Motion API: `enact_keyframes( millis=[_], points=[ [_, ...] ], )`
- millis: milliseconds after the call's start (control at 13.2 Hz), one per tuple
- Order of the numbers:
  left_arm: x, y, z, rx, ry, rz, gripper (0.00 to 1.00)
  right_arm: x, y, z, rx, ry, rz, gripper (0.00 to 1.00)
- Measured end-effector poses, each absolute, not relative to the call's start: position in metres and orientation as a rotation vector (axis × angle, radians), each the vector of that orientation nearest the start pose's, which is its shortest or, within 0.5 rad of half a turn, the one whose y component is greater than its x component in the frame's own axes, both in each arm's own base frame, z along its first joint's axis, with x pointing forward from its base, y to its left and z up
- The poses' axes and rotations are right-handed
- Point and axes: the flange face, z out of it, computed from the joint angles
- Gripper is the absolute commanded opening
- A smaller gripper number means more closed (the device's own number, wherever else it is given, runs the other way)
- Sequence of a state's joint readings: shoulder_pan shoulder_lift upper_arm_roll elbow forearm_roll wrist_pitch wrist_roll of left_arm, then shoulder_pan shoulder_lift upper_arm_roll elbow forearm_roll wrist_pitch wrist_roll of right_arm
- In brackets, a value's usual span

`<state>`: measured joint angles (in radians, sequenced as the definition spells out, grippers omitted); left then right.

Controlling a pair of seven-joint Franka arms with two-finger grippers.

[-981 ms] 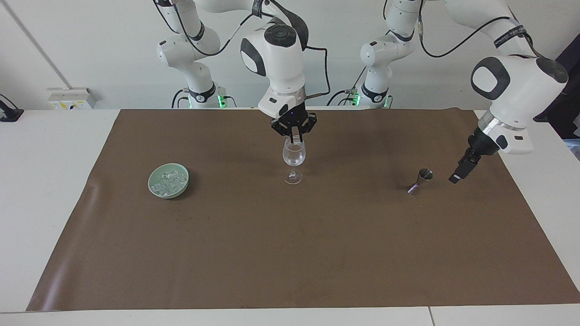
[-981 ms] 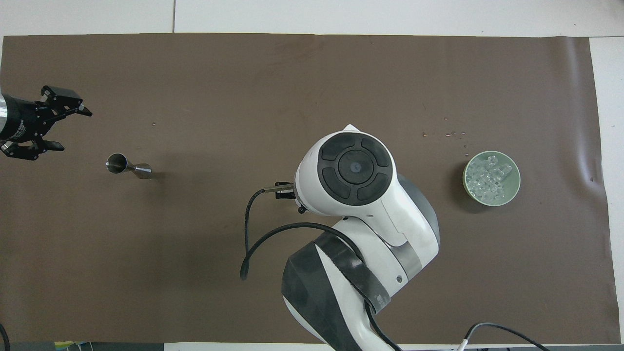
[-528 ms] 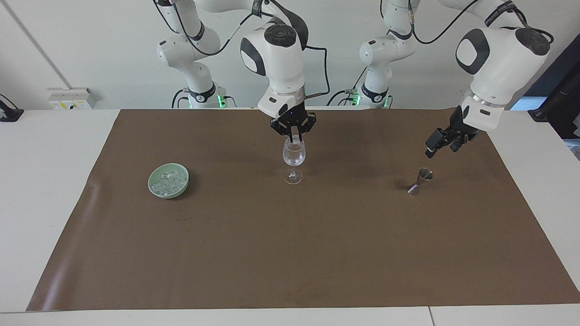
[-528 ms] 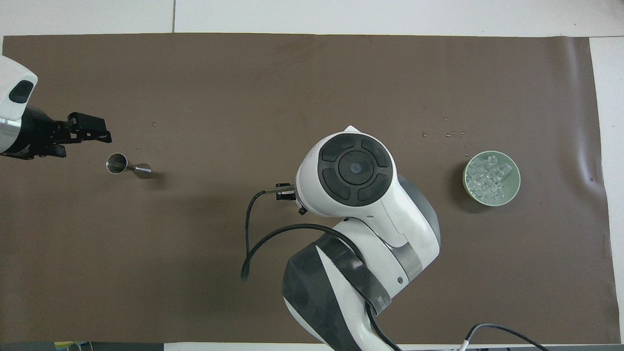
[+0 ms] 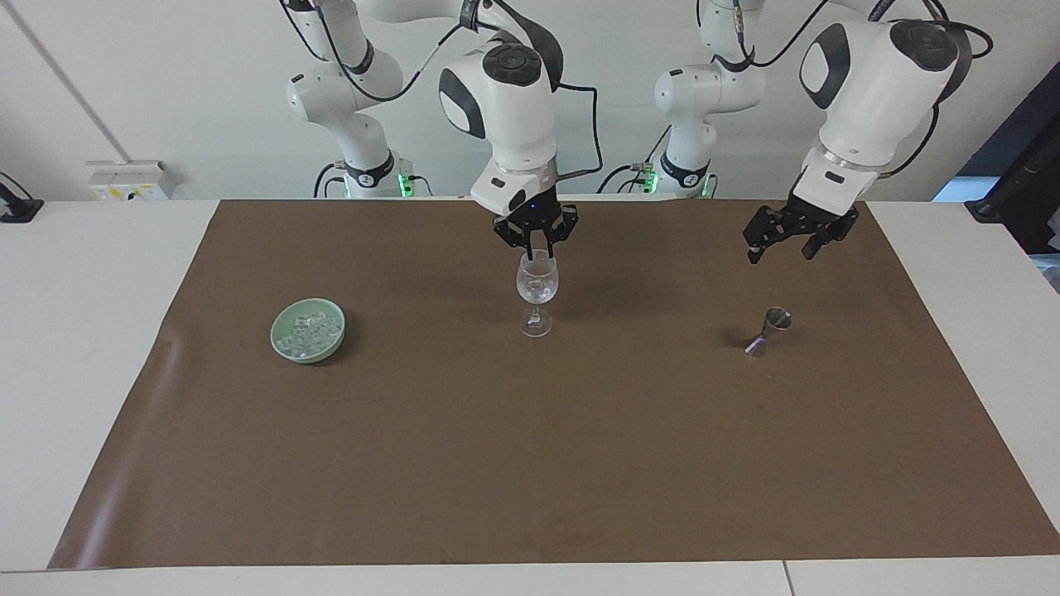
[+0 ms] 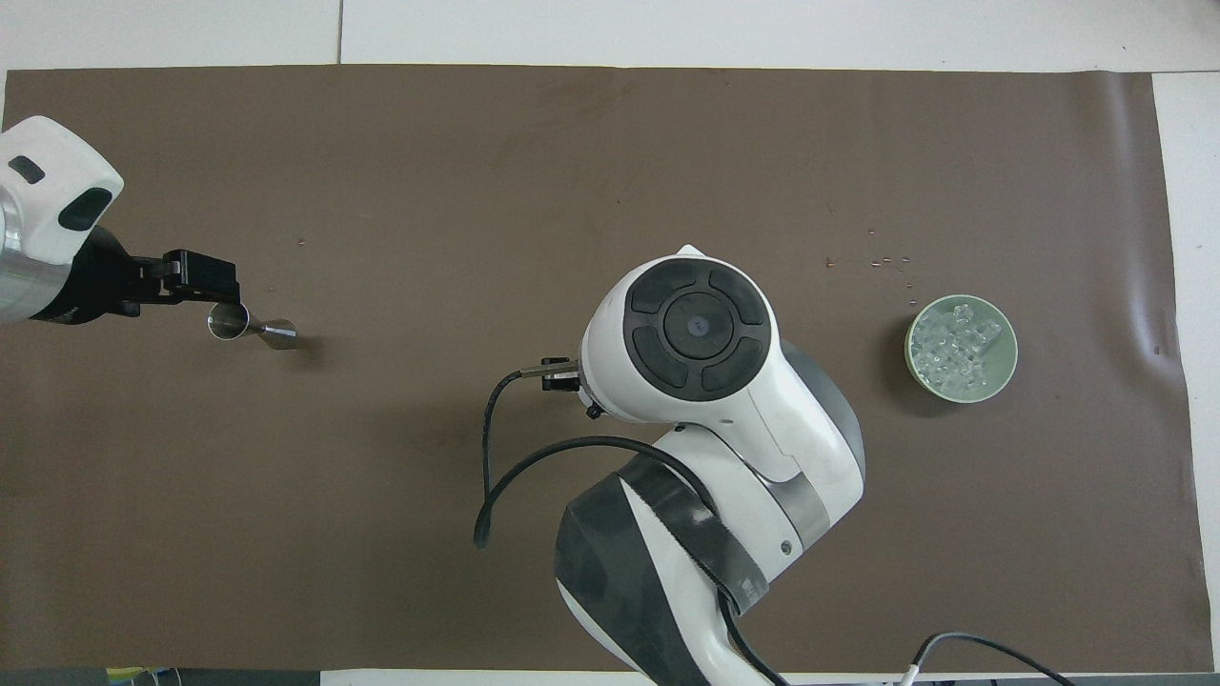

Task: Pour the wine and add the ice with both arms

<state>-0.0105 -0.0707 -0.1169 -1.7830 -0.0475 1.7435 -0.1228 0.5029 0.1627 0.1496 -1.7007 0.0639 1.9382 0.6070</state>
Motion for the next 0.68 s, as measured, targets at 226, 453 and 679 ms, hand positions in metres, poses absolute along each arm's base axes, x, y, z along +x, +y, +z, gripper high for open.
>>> enact_keyframes(
  millis=[226, 453, 679],
  points=[
    [0.536, -0.065, 0.605, -3.184, 0.068, 0.022, 1.00, 0.508, 0.343, 0.522, -3.059, 0.036, -0.018, 0.53],
    [0.537, -0.054, 0.615, -3.184, 0.074, 0.064, 1.00, 0.530, 0.278, 0.553, -3.057, 0.200, -0.046, 1.00],
    [0.532, -0.052, 0.607, -3.179, 0.068, 0.128, 1.00, 0.540, 0.214, 0.572, -3.077, 0.253, -0.015, 1.00]
  ],
)
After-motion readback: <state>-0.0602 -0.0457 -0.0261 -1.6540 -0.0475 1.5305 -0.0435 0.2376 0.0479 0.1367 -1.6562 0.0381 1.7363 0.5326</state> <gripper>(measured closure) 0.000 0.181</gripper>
